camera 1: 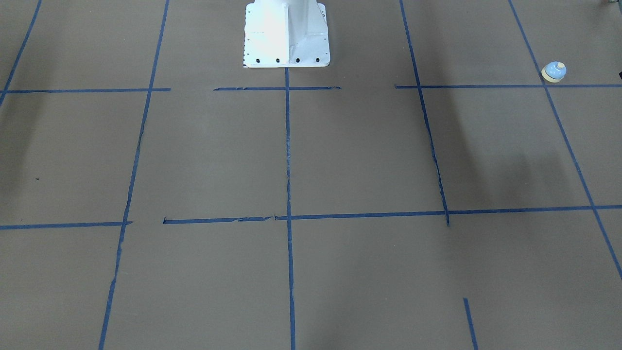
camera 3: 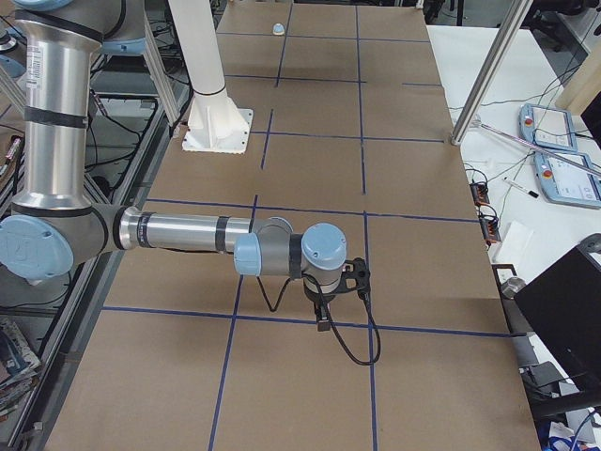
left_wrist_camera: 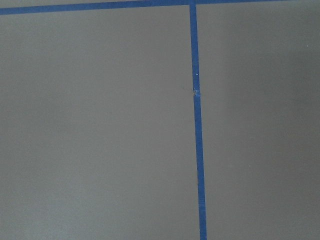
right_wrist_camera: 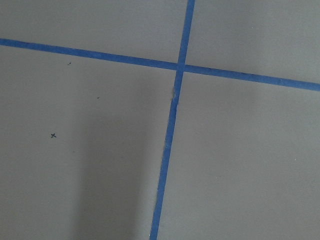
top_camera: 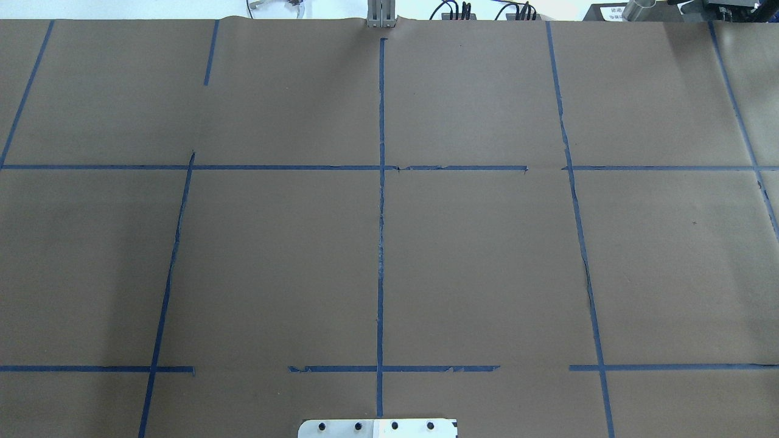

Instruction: Place and press bell with both arms

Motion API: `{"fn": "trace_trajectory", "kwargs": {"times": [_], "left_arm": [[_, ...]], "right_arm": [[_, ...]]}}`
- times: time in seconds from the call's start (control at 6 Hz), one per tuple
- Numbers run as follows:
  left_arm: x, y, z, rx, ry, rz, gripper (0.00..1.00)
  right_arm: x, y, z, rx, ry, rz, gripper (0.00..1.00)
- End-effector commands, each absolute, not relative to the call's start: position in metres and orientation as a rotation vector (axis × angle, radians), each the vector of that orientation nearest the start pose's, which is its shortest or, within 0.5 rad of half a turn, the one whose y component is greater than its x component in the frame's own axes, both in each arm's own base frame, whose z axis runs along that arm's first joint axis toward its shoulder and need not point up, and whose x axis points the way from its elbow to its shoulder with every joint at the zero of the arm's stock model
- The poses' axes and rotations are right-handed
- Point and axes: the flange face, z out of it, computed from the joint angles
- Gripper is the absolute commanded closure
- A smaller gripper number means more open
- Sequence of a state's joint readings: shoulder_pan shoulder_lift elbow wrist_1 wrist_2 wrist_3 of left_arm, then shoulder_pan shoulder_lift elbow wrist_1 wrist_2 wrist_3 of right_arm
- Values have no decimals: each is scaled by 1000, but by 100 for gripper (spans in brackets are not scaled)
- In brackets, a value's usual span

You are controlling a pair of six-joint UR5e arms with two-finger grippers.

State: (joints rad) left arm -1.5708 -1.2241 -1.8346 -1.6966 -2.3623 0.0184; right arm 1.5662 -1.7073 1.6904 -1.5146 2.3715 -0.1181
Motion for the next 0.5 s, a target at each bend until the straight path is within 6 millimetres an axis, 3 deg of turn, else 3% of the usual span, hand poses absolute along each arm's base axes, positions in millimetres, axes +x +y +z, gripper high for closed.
{"fn": "trace_trajectory", "kwargs": {"times": [0.0, 0.17, 0.33], "left_arm": [[-62, -348, 660, 45, 796, 33, 0], [-62, -348, 663, 42, 787, 33, 0], [-61, -358, 652, 75, 791, 42, 0]], "right_arm": [[60, -437, 655, 83, -799, -132, 0], [60, -437, 655, 83, -799, -132, 0], [60, -438, 653, 86, -799, -133, 0]]}}
